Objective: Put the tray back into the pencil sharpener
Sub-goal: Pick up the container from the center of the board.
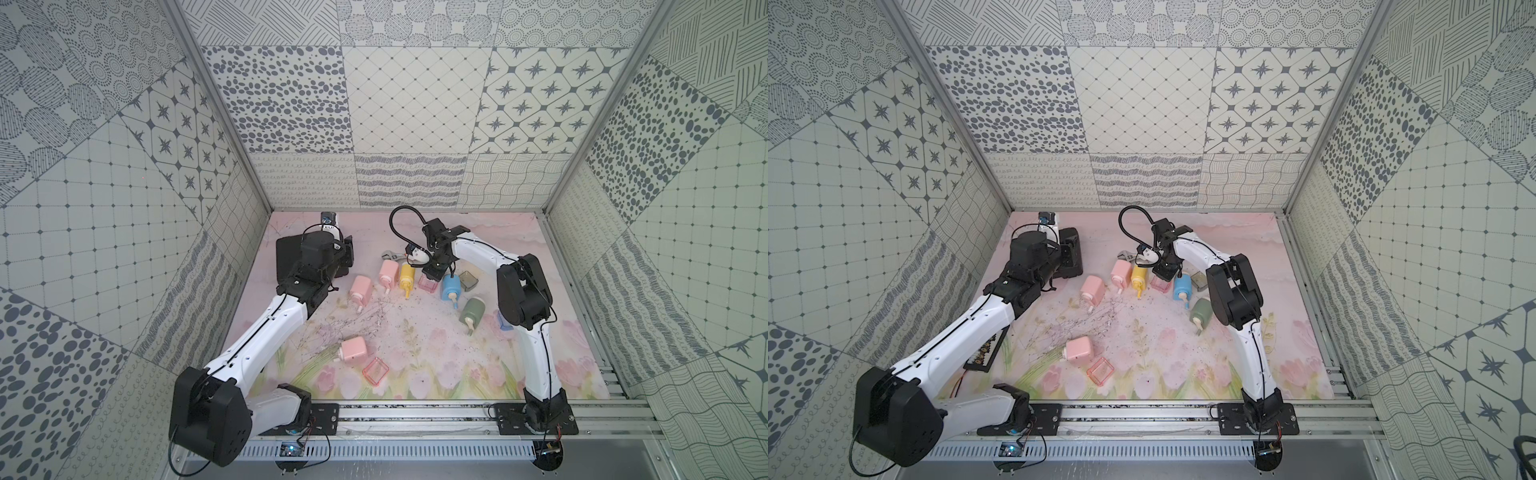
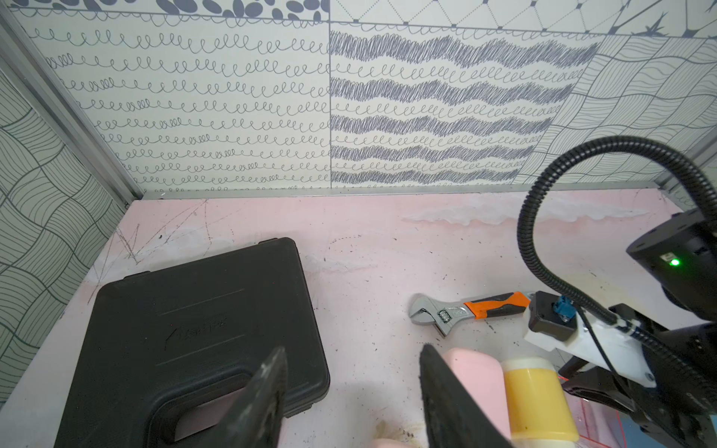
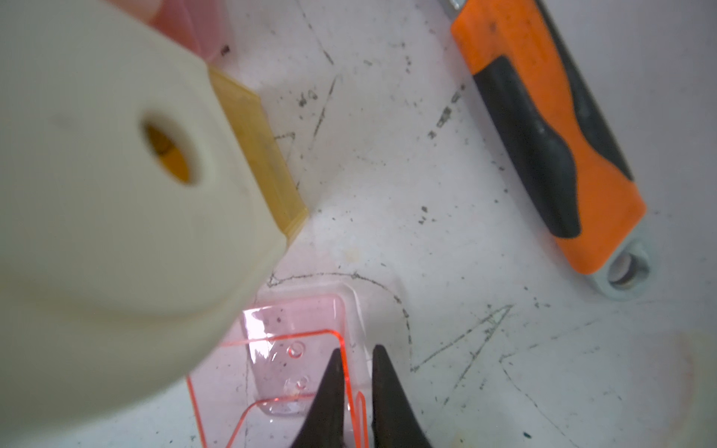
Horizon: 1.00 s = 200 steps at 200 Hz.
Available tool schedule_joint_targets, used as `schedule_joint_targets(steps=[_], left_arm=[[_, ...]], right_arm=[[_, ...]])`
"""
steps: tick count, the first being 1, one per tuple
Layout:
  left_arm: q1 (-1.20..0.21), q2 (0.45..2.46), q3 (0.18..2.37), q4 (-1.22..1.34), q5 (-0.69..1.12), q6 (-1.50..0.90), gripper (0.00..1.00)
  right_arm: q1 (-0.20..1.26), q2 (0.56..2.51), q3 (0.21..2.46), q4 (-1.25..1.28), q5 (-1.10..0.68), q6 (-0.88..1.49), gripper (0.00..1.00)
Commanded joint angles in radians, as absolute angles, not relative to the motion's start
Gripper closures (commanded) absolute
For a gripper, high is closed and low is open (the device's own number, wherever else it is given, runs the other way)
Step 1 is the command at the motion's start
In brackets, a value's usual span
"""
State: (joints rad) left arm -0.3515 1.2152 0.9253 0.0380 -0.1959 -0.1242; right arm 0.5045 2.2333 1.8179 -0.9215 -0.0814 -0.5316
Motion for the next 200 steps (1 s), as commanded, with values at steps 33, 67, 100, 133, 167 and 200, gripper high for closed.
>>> schedule_joint_targets(steps=[33, 67, 100, 133, 167, 200], left_arm=[[-0.343, 1.177, 0.940, 0.032, -0.175, -0.107, 0.45], [-0.343, 1.152, 0.950, -0.015, -0.167, -0.129, 0.46], [-0.339, 1.131, 0.948, -0.104, -0.188, -0.217, 0.44], [-0.338, 1.094, 0.927, -0.170, -0.154, -0.249, 0.44], [-0.336, 1.044, 0.913, -0.199, -0.149, -0.239, 0.44], [-0.333, 1.018, 0.864, -0.187, -0.121, -0.248, 0.44]], right_arm=[[0.512, 2.230, 1.827, -0.902, -0.084, -0.542, 0.94], [0.511, 2.173, 1.803, -0.874, -0.079, -0.522, 1.00], [0.507, 2.070, 1.779, -0.891, -0.071, -0.438, 1.00], [0.520, 1.937, 1.726, -0.912, -0.080, -0.382, 1.00], [0.604, 1.765, 1.621, -0.893, -0.082, -0.318, 1.00], [0.779, 1.609, 1.350, -0.774, -0.052, -0.300, 1.00]])
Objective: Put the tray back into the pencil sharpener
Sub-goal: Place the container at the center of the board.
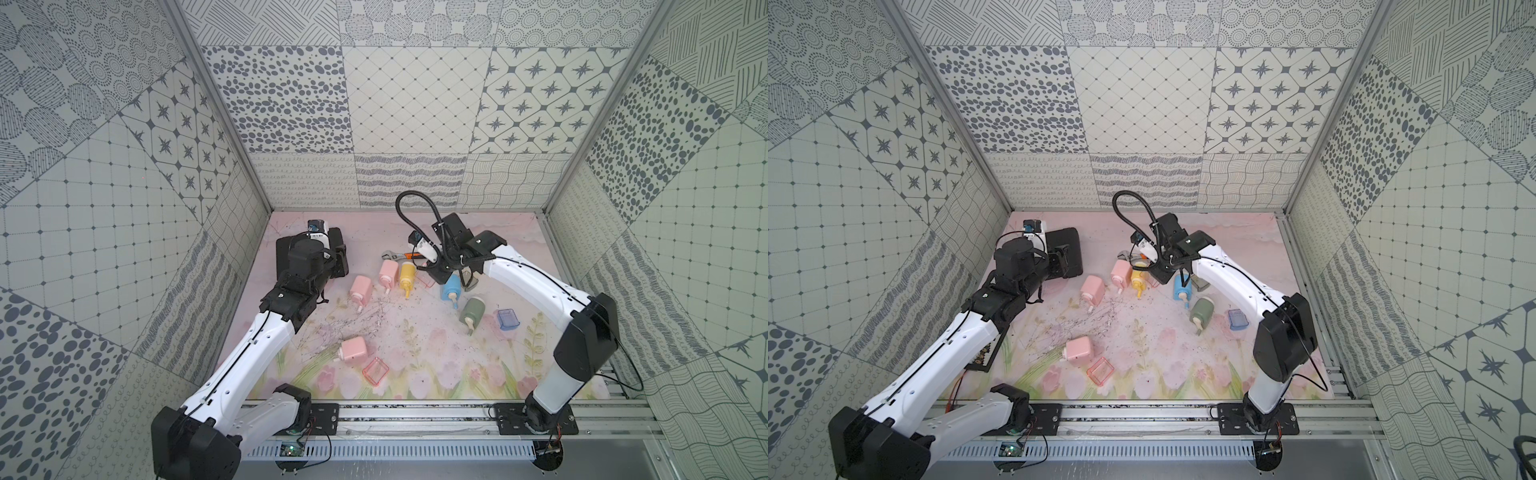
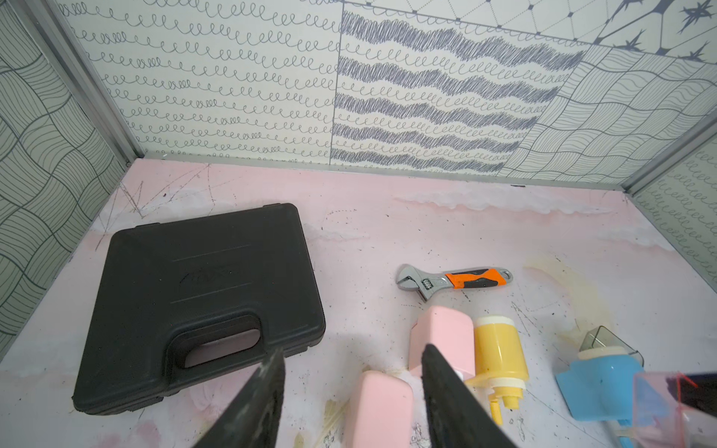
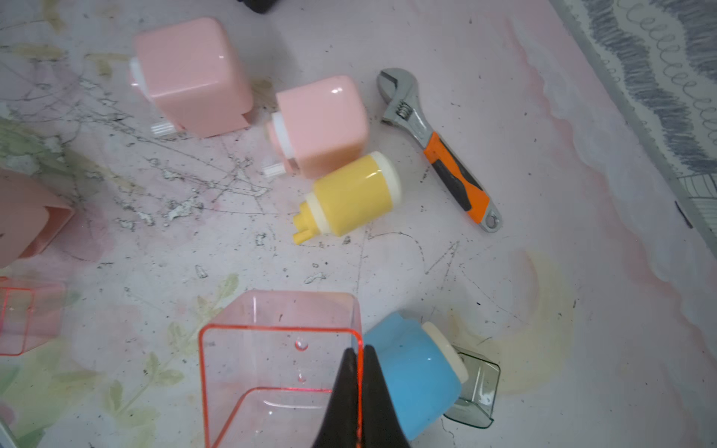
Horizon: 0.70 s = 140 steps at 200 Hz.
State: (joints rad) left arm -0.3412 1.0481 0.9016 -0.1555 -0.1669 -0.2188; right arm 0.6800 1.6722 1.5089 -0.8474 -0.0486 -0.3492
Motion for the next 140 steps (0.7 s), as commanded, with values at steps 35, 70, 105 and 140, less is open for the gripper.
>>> schedule_joint_targets(steps=[35, 70, 105, 140], left_arm=[[-0.315, 0.989, 0.810, -0.184, -0.098, -0.246, 0.44], [-0.302, 0.960, 0.781, -0.194, -0.079, -0.234, 0.44], [-0.301, 0.940, 0.768, -0.208, -0.072, -0.200, 0.44], [-0.299, 0.945, 0.774, -0.241, -0.046, -0.141, 0.44]], right_arm=[[0.927, 1.575, 1.126, -0.644, -0.089, -0.352, 1.00], [0.929, 1.614, 1.039, -0.597, -0.080, -0.503, 1.00], [0.894, 1.682, 1.065, -0.640, -0.096, -0.619, 1.00], [0.865, 1.742, 1.090, -0.633, -0.099, -0.660, 1.00]])
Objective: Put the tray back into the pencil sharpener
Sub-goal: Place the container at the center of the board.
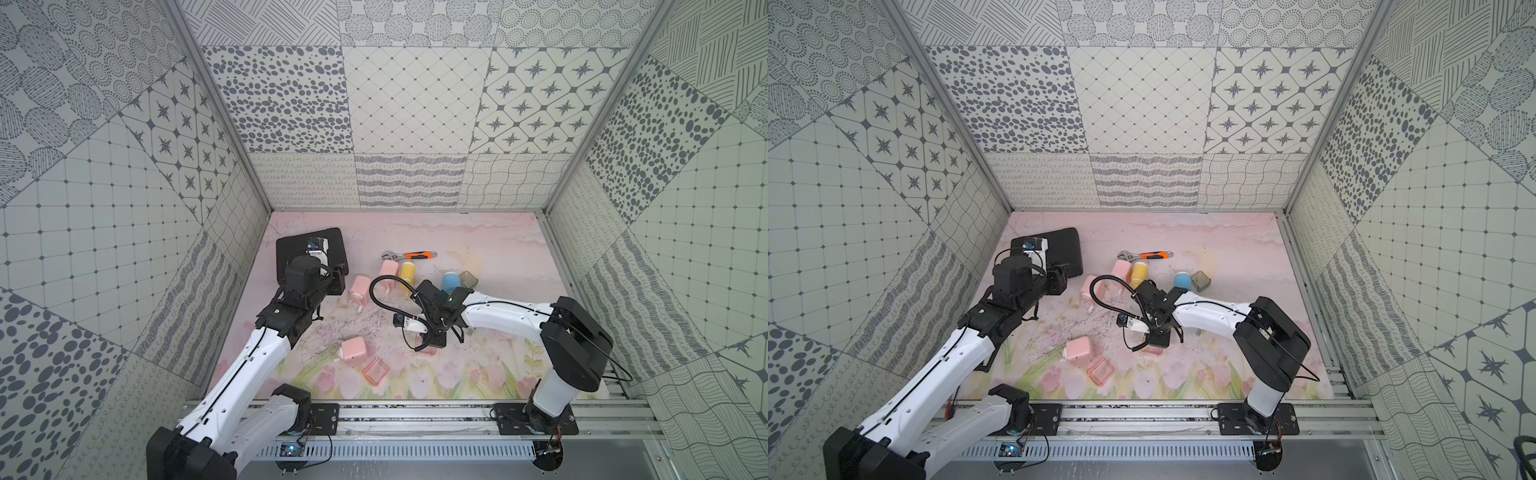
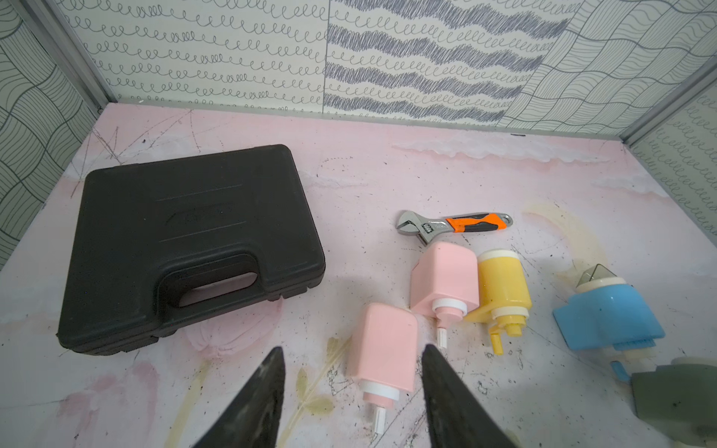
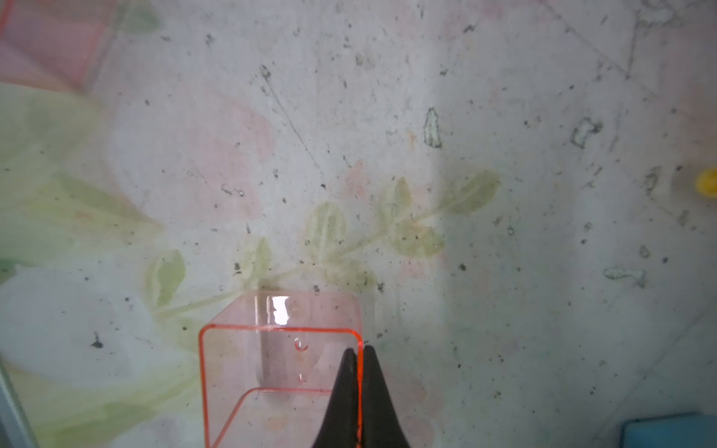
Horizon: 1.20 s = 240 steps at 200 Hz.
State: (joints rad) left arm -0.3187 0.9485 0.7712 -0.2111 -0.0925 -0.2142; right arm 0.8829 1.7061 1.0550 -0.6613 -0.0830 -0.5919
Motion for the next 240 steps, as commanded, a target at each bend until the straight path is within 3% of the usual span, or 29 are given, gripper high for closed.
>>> schedule_joint_targets(steps=[1, 24, 63, 99, 120, 167, 240], left_arm=[[-0.298, 0.947, 0.775, -0.243, -0.046, -0.140, 0.44], [-0.297, 0.964, 0.789, -0.262, -0.025, -0.105, 0.43], [-0.297, 1.017, 0.806, -0.256, 0.052, -0.078, 0.40], [-0.298, 1.090, 0.857, -0.295, 0.179, 0.040, 0.35], [-0.297, 1.163, 0.884, -0.328, 0.234, 0.124, 0.34], [-0.298, 1.307, 0.982, -0.486, 0.228, 0.219, 0.25], [-0.314, 1.536, 1.114, -0.572, 0.184, 0.198, 0.07]], right_arm=[[0.864, 1.743, 1.092, -0.633, -0.100, -0.660, 1.00], [0.848, 1.762, 1.099, -0.620, -0.103, -0.650, 0.98], [0.844, 1.776, 1.127, -0.644, -0.107, -0.637, 0.75], [0.844, 1.665, 1.136, -0.593, -0.112, -0.531, 0.56], [0.867, 1.598, 1.126, -0.445, -0.089, -0.307, 0.53], [0.964, 1.414, 0.883, -0.027, 0.233, 0.195, 0.48], [0.963, 1.217, 0.761, -0.134, 0.422, 0.587, 0.48]])
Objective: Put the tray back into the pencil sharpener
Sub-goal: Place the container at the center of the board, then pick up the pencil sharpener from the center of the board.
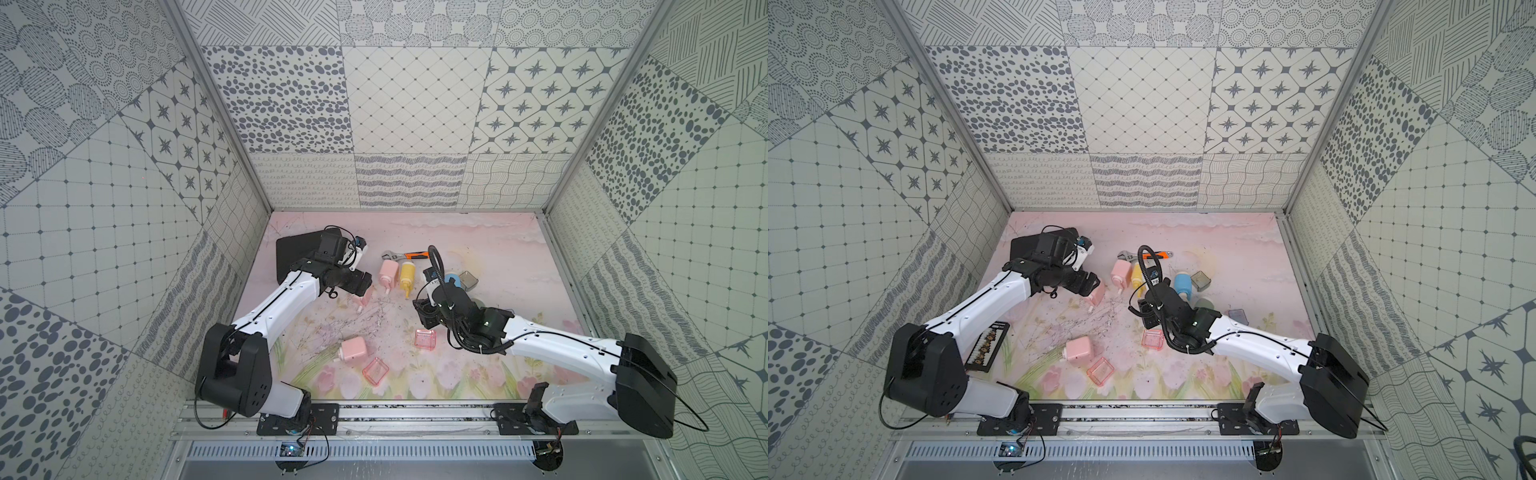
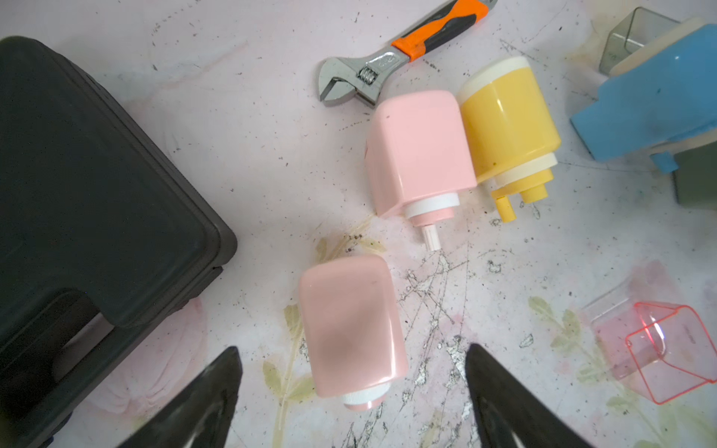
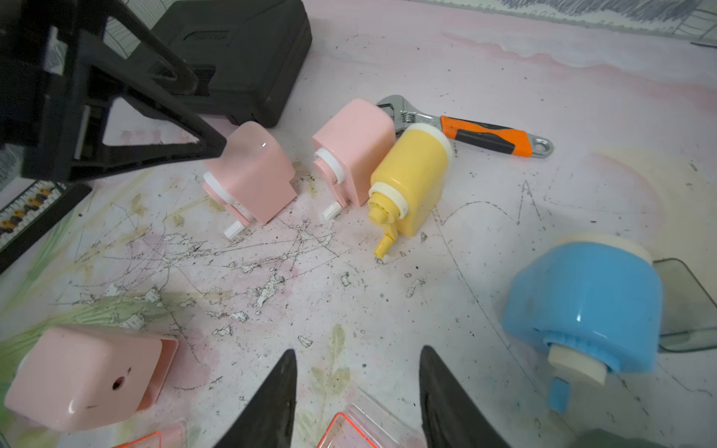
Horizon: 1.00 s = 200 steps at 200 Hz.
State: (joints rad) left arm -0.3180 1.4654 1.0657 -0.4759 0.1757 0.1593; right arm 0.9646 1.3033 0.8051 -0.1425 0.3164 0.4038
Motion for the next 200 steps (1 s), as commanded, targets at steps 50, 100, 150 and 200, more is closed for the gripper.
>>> schedule_joint_targets(steps=[50, 100, 150, 200], left_arm=[[-0.361, 1.612, 1.128, -0.556, 0.067, 0.130, 0.07], [-0.387, 1.684, 1.147, -0.559, 0.035, 0.120, 0.18], [-0.390, 1.709, 1.140, -0.549, 0.032, 0.133, 0.33], [-0.391, 1.669, 1.118, -0.527, 0.003, 0.189, 0.54]], right_arm=[[0.964, 1.163, 0.750, -0.236, 0.449, 0.651, 0.48], [0.964, 1.185, 0.771, -0.267, 0.437, 0.683, 0.49], [0.964, 1.192, 0.774, -0.285, 0.438, 0.693, 0.49], [0.964, 1.180, 0.784, -0.323, 0.439, 0.733, 0.49]])
